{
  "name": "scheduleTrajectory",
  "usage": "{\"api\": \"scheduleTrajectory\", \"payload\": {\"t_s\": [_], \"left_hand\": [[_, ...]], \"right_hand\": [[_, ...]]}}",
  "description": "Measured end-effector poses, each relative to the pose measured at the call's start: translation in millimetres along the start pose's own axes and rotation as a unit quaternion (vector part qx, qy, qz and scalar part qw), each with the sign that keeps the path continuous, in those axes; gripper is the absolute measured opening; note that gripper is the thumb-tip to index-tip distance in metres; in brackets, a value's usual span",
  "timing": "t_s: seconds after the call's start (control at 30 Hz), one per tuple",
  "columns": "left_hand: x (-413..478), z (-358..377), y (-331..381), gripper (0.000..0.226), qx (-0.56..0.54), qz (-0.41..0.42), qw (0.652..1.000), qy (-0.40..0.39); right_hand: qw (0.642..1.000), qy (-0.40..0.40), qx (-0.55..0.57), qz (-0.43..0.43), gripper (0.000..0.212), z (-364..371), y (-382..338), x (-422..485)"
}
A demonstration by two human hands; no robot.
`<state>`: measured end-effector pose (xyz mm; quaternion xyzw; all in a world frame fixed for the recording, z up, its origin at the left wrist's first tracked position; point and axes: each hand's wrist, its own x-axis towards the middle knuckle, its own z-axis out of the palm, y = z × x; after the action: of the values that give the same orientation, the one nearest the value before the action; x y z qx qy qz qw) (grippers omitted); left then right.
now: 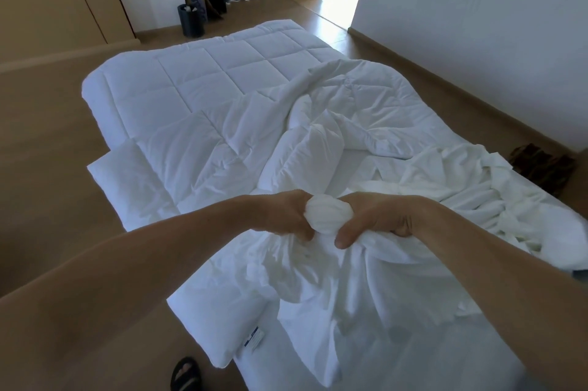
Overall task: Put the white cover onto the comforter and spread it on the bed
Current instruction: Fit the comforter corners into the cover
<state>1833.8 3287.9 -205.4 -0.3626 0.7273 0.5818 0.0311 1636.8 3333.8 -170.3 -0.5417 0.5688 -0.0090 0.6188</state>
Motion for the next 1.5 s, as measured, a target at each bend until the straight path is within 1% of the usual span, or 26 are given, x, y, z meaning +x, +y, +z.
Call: {"api": "scheduleTrajectory", "payload": {"t_s": [0.07, 0.2, 0.3, 0.33, 0.4, 0.43, 0.5, 0.57, 0.67, 0.77, 0.9, 1.0, 1.03, 1.1, 1.2, 1.27, 1.33, 1.4, 1.5], "left_hand": [[0.6, 3.6, 0.8, 0.029, -0.042, 0.002, 0.999, -0.022], [5.7, 5.0, 3.6, 0.041, -0.051, -0.025, 0.997, -0.046], [2.9, -0.4, 12.2, 0.033, -0.070, -0.070, 0.991, -0.087], [2.6, -0.8, 14.6, 0.031, -0.047, -0.079, 0.991, -0.093], [4.3, 1.1, 16.8, 0.028, 0.057, -0.074, 0.990, -0.102], [5.5, 3.2, 17.1, 0.024, 0.087, -0.068, 0.988, -0.104], [6.9, 4.1, 16.7, 0.019, 0.107, -0.057, 0.988, -0.095], [8.3, 2.5, 16.4, 0.020, 0.112, -0.045, 0.990, -0.074], [9.2, 3.6, 10.7, 0.020, 0.118, -0.021, 0.992, -0.047], [8.2, 3.0, 6.4, 0.022, 0.054, -0.014, 0.997, -0.049], [3.3, 1.8, 5.7, 0.041, -0.065, -0.019, 0.995, -0.077], [1.8, 2.8, 8.6, 0.037, -0.129, -0.033, 0.988, -0.084], [1.3, 2.0, 9.8, 0.036, -0.124, -0.039, 0.987, -0.090], [-0.5, -0.3, 12.7, 0.038, -0.064, -0.051, 0.991, -0.102], [-0.5, -0.5, 15.8, 0.023, 0.057, -0.070, 0.991, -0.102], [0.4, 0.4, 16.5, 0.024, 0.102, -0.074, 0.989, -0.082], [0.1, -0.5, 13.1, 0.025, 0.145, -0.063, 0.986, -0.045], [0.5, -2.8, 9.6, 0.025, 0.156, -0.049, 0.986, -0.016], [-0.4, -4.1, 7.2, 0.022, 0.152, -0.022, 0.988, 0.001]], "right_hand": [[0.999, 0.015, -0.047, 0.004, 0.048, -2.2, -1.6, -3.6], [0.994, 0.004, -0.101, 0.034, 0.047, -2.6, -4.1, -8.6], [0.991, 0.002, -0.124, 0.047, 0.039, 0.3, -2.9, -9.2], [0.989, 0.007, -0.137, 0.046, 0.034, 3.0, -2.3, -7.6], [0.986, 0.010, -0.160, 0.043, 0.028, 9.3, -0.2, -3.8], [0.986, 0.007, -0.164, 0.040, 0.026, 11.9, 1.4, -2.0], [0.989, 0.007, -0.144, 0.034, 0.025, 14.4, 4.6, 0.7], [0.994, 0.007, -0.108, 0.030, 0.024, 11.8, 7.2, -0.2], [0.998, -0.025, -0.048, 0.035, 0.027, 7.6, 8.0, -2.6], [0.999, -0.029, 0.017, 0.026, 0.033, 5.6, 9.4, -4.3], [0.999, 0.013, 0.045, -0.017, 0.035, 6.3, 9.8, -6.0], [0.998, 0.036, 0.028, -0.035, 0.044, 4.2, 9.4, -7.5], [0.999, 0.039, 0.005, -0.032, 0.045, 3.8, 8.1, -8.5], [0.997, 0.037, -0.072, -0.015, 0.045, 5.5, 3.2, -9.3], [0.982, 0.037, -0.182, 0.025, 0.034, 13.6, -4.4, -5.6], [0.976, 0.044, -0.212, 0.035, 0.028, 17.3, -6.5, 0.1], [0.980, 0.052, -0.191, 0.031, 0.022, 18.0, -5.0, 5.6], [0.987, 0.054, -0.149, 0.025, 0.019, 16.4, -3.1, 7.0], [0.996, 0.026, -0.085, 0.019, 0.031, 13.3, -3.1, 5.0]]}}
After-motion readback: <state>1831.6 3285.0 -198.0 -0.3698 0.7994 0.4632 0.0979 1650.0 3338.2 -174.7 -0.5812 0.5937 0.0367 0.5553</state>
